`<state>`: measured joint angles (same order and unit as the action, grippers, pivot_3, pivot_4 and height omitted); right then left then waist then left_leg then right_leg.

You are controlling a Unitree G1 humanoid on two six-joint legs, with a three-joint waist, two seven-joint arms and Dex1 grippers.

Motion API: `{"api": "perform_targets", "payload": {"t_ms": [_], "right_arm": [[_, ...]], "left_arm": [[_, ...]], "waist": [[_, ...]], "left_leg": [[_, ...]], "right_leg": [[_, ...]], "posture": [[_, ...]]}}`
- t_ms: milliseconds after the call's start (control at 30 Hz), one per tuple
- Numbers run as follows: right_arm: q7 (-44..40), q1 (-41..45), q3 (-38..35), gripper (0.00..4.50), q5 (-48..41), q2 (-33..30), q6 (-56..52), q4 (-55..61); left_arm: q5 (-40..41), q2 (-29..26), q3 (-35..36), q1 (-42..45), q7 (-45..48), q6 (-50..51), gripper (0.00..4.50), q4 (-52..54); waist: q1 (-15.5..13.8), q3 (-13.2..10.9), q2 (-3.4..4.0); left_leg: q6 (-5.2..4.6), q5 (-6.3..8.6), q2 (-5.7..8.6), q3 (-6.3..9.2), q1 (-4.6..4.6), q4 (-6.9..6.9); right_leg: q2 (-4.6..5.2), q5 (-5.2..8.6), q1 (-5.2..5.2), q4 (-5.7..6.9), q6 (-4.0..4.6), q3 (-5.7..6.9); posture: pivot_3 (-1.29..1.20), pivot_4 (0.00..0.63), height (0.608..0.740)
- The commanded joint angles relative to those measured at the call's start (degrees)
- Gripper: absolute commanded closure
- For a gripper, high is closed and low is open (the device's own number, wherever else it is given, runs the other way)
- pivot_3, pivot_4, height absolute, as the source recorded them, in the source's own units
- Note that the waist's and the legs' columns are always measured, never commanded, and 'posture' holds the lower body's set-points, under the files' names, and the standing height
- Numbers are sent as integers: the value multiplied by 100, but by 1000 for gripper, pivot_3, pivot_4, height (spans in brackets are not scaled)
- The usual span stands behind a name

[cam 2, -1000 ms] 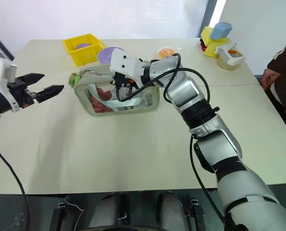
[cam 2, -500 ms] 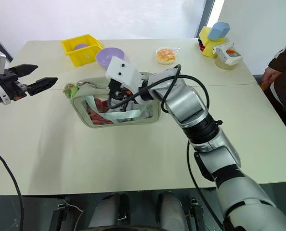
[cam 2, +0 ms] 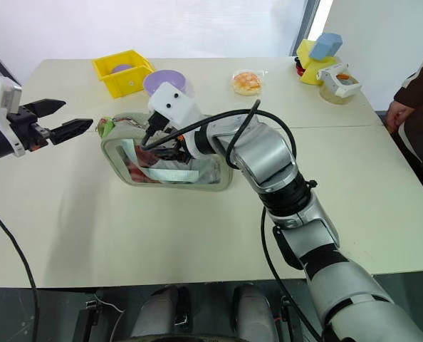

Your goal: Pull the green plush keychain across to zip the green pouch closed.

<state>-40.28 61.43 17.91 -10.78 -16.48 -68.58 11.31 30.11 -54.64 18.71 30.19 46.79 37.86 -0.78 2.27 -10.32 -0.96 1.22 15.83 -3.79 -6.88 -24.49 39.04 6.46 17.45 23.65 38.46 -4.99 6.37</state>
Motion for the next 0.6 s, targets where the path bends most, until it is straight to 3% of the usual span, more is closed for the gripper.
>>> {"api": "perform_targets", "payload": {"t_ms": [33, 133, 233, 600], "right_arm": [[-350, 161, -518, 918, -206, -778, 319, 539], [-946, 74, -650, 918, -478, -1707, 488, 864], [-1274, -262, -601, 918, -706, -2209, 614, 1091], [-1059, -828, -274, 918, -659, -2085, 1085, 1085]], "left_arm": [[-196, -212, 93, 95, 95, -301, 0, -207], [-397, -298, 59, 164, 146, -532, 0, -556], [-479, -271, -46, 335, 221, -664, 0, -782], [-690, -74, -474, 905, 417, -887, 0, -1228]], "waist": [[-27, 0, 0], [-52, 0, 0], [-75, 0, -2], [-141, 1, -5]], "left_leg": [[0, 0, 0, 1, 0, 0], [-3, 2, 2, 0, 0, 0], [-3, 2, 1, -2, 1, -3], [-3, 2, -1, -15, 1, 3]], "right_leg": [[0, 0, -2, -1, 0, 0], [1, 0, -2, -8, 0, 0], [0, 0, -2, -9, 0, 1], [-1, -1, 4, -3, 0, -3]], "posture": [[0, 150, 739], [0, 150, 739], [0, 150, 739], [0, 150, 739]]}}
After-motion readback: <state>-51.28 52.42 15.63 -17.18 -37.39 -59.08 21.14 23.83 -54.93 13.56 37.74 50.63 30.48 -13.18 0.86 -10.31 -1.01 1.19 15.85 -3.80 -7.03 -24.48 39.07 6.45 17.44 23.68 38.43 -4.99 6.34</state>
